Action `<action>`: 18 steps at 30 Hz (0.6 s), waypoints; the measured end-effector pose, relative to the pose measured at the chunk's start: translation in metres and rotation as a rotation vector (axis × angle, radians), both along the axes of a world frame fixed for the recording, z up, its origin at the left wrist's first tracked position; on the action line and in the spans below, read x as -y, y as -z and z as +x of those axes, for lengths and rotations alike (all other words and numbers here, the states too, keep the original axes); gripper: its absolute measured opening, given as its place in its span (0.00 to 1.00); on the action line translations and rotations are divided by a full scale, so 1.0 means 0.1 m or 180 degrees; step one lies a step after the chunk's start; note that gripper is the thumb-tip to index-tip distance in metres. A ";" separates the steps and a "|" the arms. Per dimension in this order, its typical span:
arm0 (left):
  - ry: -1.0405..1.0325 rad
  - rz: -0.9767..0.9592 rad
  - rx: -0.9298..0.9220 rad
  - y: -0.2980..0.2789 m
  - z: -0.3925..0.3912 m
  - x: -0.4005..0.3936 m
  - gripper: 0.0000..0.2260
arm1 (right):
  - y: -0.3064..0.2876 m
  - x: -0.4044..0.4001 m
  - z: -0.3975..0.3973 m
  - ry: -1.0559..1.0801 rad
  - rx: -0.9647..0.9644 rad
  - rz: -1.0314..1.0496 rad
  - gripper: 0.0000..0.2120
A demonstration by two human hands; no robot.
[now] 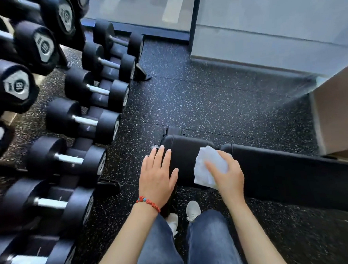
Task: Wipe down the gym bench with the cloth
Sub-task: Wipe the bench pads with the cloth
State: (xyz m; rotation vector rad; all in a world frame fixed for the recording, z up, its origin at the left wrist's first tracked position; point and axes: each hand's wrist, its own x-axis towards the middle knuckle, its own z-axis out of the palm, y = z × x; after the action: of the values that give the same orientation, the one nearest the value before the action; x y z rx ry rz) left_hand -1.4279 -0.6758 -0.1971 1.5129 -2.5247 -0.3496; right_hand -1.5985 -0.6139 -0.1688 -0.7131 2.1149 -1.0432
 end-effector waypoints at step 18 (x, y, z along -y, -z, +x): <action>-0.1293 -0.0159 0.0038 -0.61 -0.11 -0.48 0.23 | -0.45 0.22 -0.35 -0.1470 -0.0046 -0.0280 0.20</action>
State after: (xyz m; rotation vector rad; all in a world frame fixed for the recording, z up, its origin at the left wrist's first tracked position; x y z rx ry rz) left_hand -1.4386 -0.6280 -0.1366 1.9523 -2.1401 -0.2139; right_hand -1.6340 -0.6363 -0.1237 -1.1858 1.7982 -0.8755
